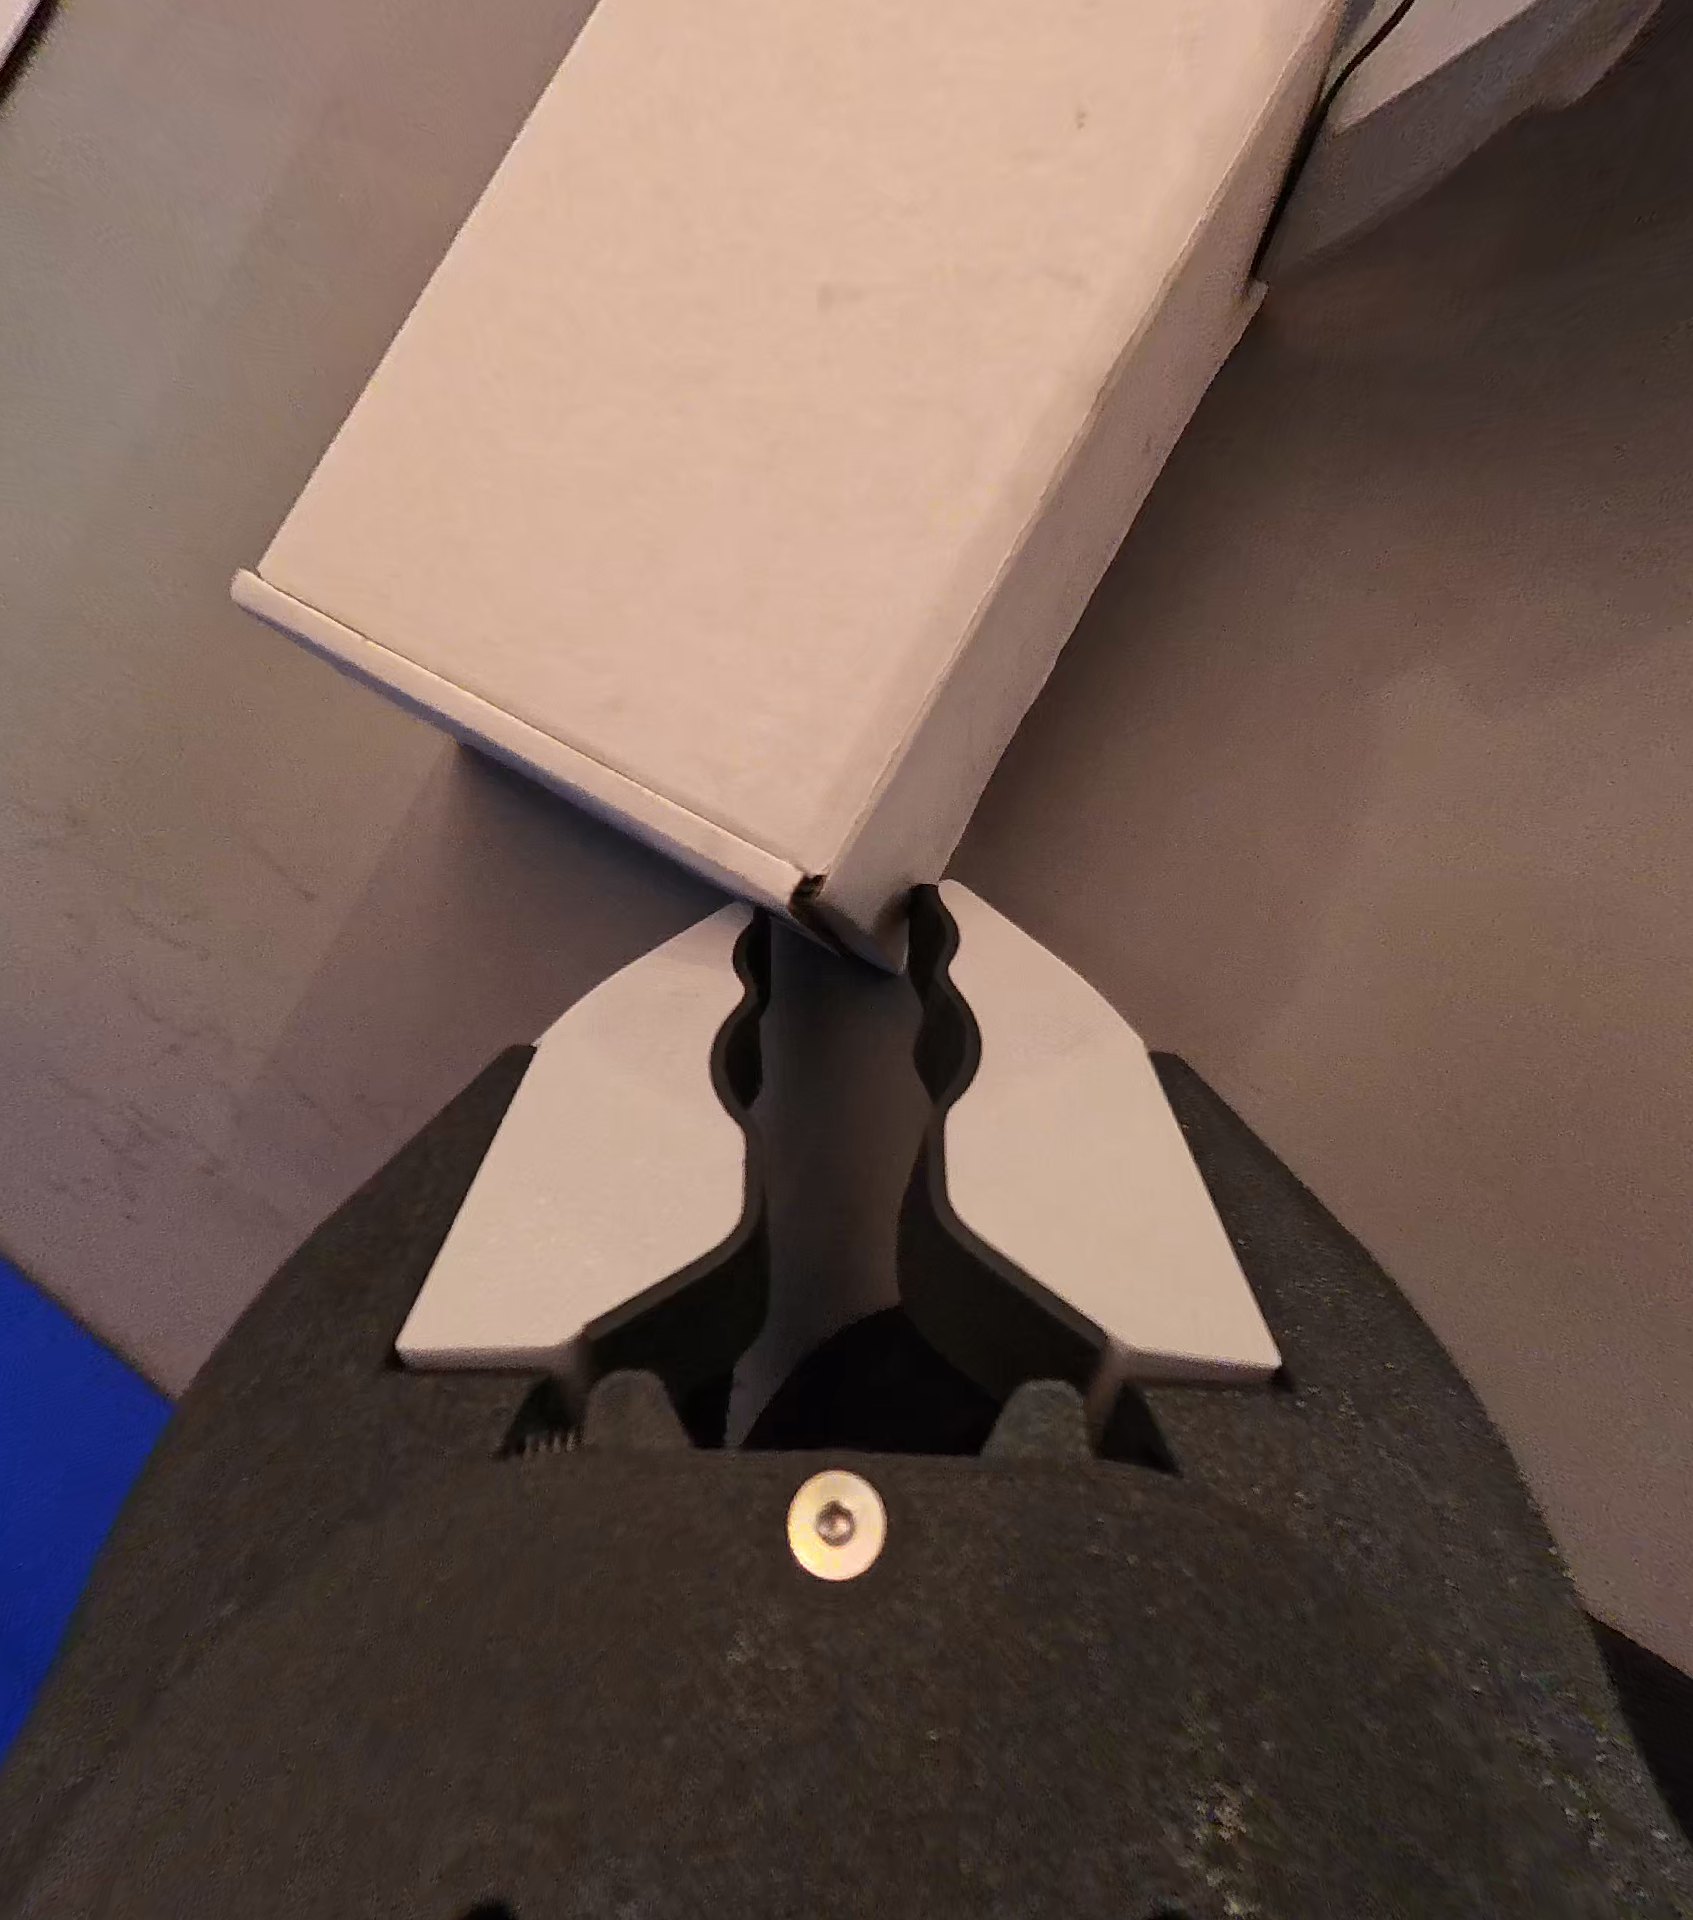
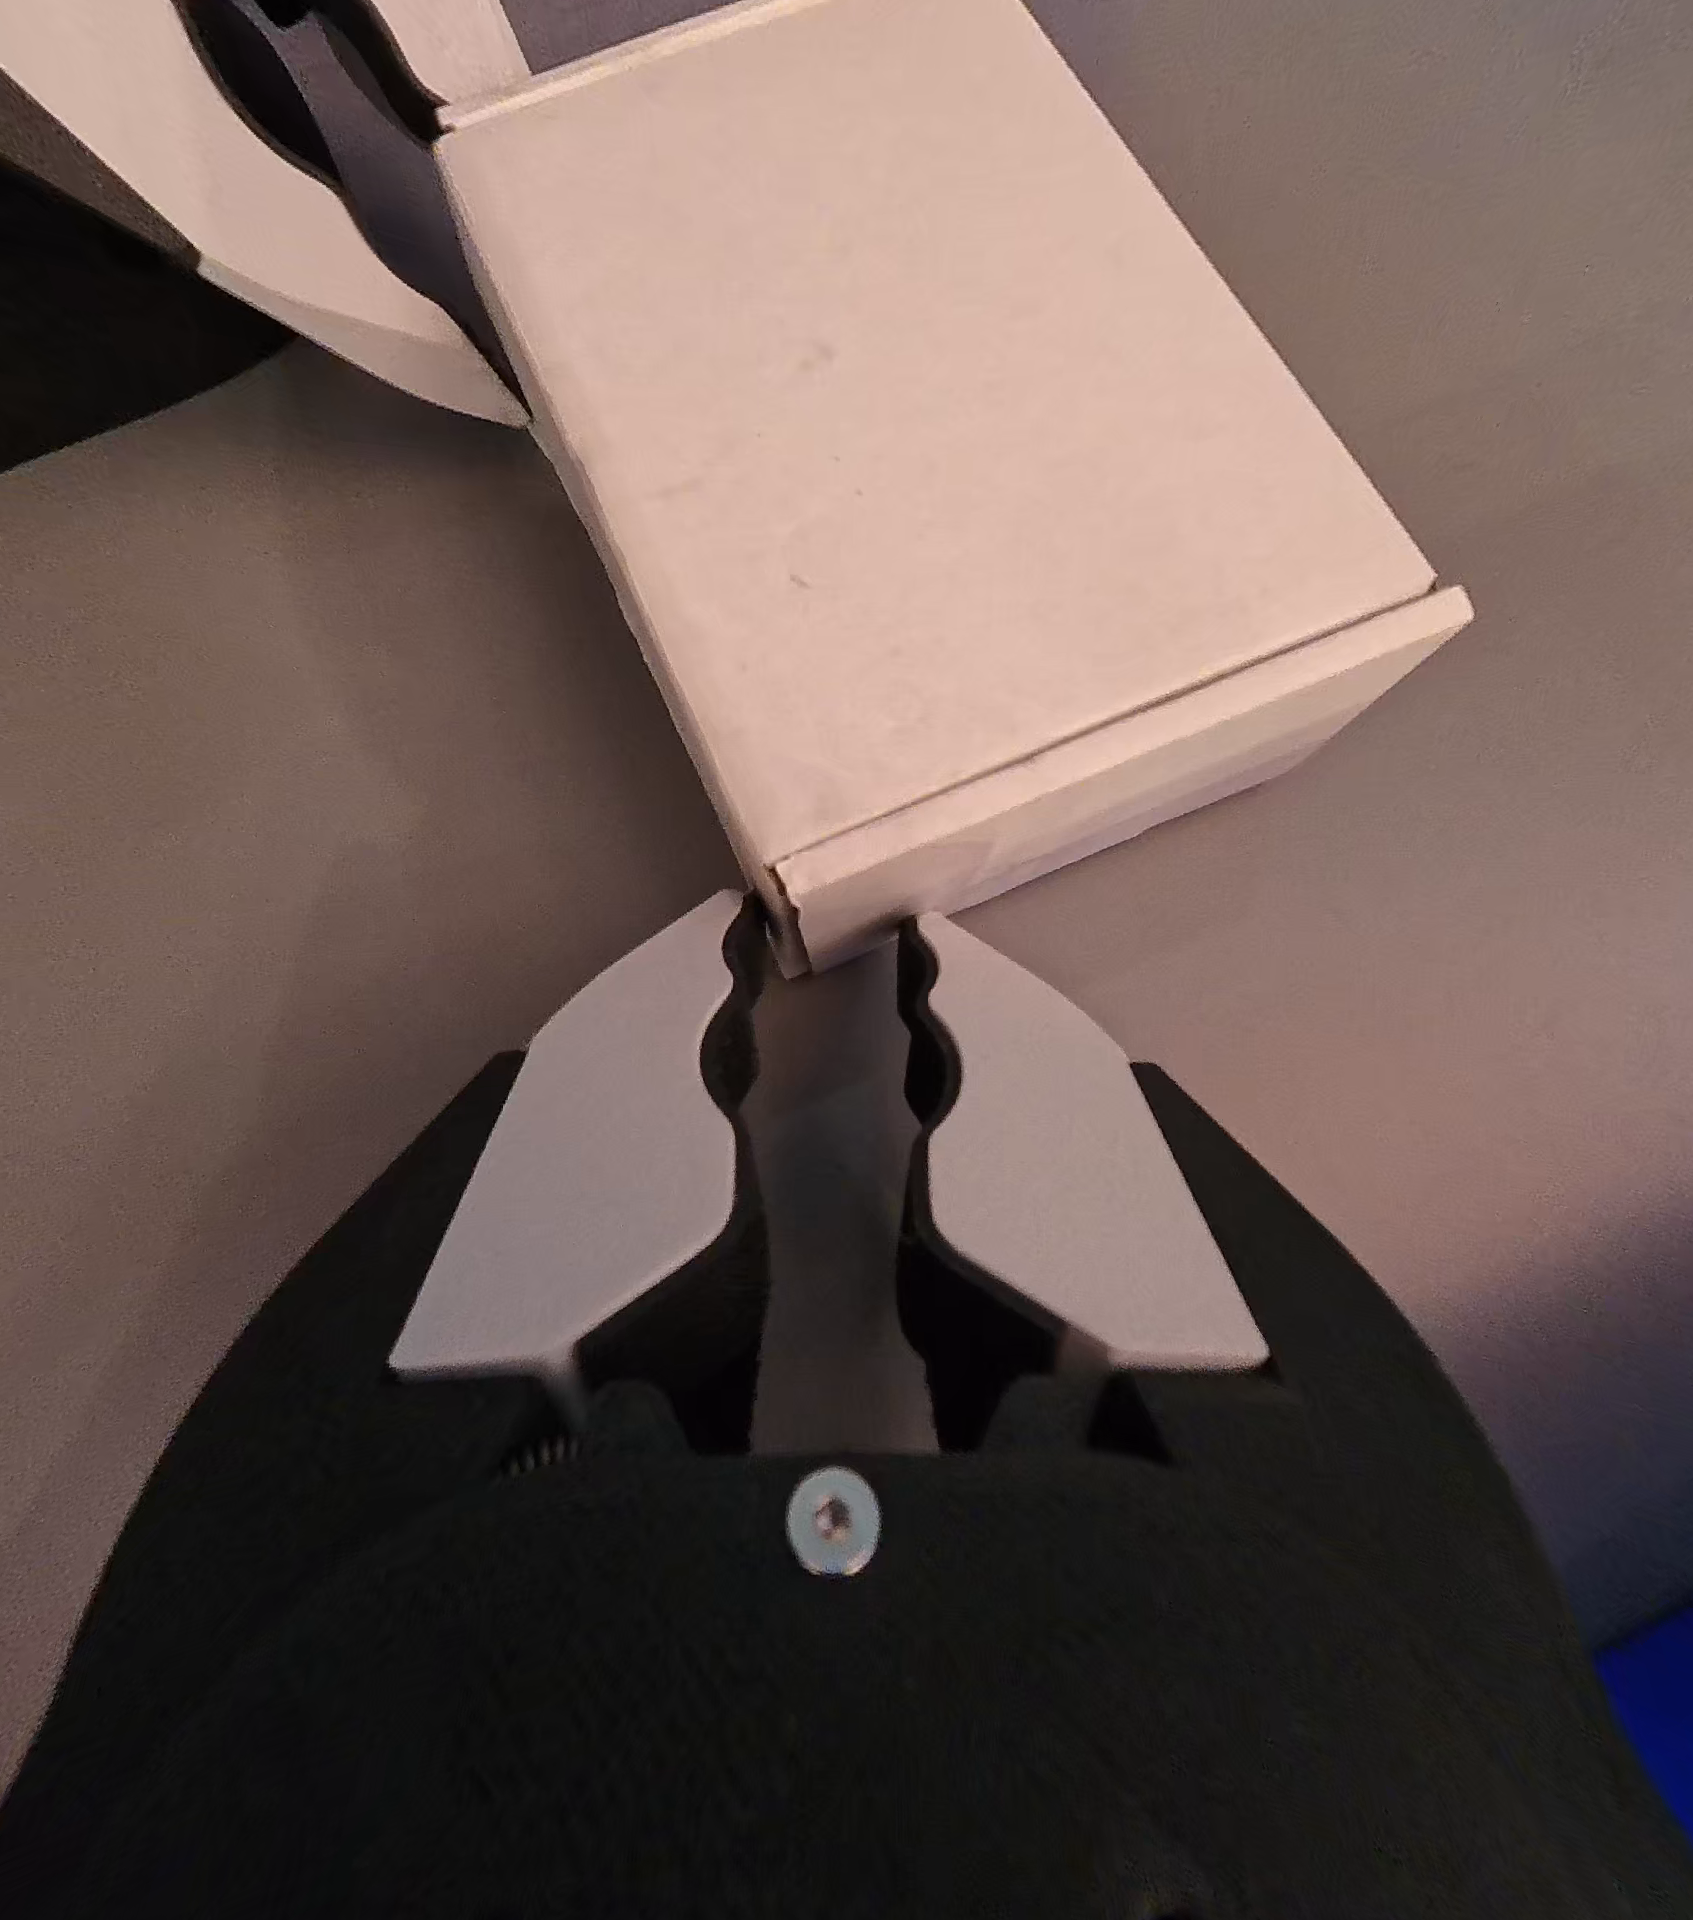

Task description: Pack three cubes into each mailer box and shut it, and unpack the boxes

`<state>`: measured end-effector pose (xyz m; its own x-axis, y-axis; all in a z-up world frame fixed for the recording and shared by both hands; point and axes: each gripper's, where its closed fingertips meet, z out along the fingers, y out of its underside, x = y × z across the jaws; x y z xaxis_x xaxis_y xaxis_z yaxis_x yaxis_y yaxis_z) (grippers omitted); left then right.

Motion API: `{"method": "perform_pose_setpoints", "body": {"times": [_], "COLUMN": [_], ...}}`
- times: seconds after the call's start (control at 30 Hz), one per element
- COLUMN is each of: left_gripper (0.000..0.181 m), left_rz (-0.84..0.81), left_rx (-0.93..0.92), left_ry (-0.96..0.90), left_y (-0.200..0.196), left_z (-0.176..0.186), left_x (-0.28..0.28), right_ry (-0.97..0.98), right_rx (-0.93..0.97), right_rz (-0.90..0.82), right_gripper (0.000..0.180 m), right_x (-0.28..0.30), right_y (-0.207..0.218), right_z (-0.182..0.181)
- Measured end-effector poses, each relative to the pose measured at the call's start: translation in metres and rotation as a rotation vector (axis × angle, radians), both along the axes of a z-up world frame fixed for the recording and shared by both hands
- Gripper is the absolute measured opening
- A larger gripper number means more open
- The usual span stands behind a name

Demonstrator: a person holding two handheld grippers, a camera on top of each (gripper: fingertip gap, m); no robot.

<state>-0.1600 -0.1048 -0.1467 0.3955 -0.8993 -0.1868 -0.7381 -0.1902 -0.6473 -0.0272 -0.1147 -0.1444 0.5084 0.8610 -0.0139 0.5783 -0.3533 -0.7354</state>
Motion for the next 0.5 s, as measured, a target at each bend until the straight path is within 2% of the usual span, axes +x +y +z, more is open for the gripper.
{"method": "perform_pose_setpoints", "body": {"times": [0.17,0.27,0.33,0.37,0.5], "left_gripper": [0.024,0.025,0.015,0.000,0.000], "left_rz": [0.021,0.045,0.128,0.177,0.334], "left_rx": [0.000,0.009,0.040,0.070,0.129], "left_ry": [-0.005,-0.009,0.006,0.024,0.022], "left_y": [0.004,0.011,0.025,0.032,0.047], "left_z": [0.000,0.001,0.003,0.004,0.013], "left_x": [-0.001,-0.004,-0.013,-0.020,-0.038], "right_ry": [-0.022,0.038,0.075,0.048,-0.039], "right_rx": [0.031,0.019,-0.052,-0.048,0.214], "right_rz": [-0.007,0.000,0.068,0.064,-0.071], "right_gripper": [0.023,0.022,0.016,0.022,0.028], "right_x": [-0.001,-0.003,-0.011,-0.009,0.011], "right_y": [0.002,0.003,-0.012,-0.013,0.012], "right_z": [0.000,-0.001,-0.002,-0.003,0.030]}}
